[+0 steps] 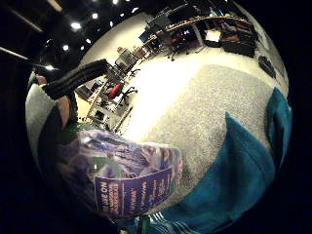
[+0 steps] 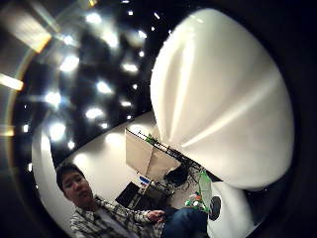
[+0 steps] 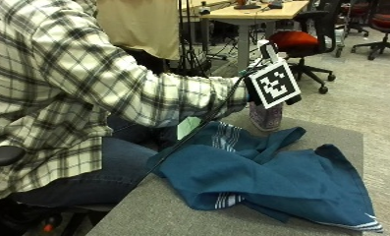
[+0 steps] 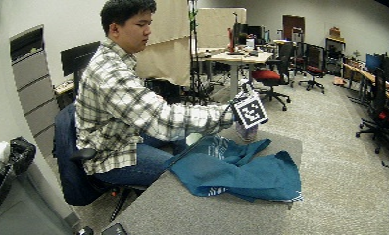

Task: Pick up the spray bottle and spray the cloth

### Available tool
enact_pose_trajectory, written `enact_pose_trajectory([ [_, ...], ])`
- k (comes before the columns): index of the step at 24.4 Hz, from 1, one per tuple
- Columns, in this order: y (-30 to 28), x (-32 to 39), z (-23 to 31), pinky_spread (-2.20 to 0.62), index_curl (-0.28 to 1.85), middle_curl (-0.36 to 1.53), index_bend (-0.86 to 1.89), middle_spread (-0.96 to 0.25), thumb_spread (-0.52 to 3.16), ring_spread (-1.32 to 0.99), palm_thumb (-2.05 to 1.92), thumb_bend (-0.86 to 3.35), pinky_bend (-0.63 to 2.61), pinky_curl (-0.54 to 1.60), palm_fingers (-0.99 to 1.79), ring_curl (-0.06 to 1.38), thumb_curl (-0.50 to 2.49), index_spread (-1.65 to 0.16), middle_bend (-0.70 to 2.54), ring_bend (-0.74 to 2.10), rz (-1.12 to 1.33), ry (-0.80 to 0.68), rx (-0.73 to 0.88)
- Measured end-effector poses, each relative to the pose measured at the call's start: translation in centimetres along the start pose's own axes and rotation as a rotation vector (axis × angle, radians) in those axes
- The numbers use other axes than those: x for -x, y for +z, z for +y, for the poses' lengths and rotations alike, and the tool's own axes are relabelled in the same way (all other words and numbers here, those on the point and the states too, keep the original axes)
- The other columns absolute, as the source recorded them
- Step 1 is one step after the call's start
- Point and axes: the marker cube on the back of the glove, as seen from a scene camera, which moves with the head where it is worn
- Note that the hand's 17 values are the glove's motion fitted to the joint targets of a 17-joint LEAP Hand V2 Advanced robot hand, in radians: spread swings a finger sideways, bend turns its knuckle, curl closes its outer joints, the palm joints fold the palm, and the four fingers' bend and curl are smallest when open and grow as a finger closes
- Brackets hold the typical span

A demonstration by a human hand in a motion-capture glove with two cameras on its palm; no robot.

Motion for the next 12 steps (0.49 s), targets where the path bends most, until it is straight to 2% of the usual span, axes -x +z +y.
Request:
enact_pose_trajectory([
  [12,-0.24,0.36,0.06,-0.19,0.64,0.53,0.14,-0.15,0.28,-0.22,0.97,-0.05,0.50,0.42,1.25,0.49,0.79,-0.29,0.54,0.55,-0.042,0.042,0.023],
])
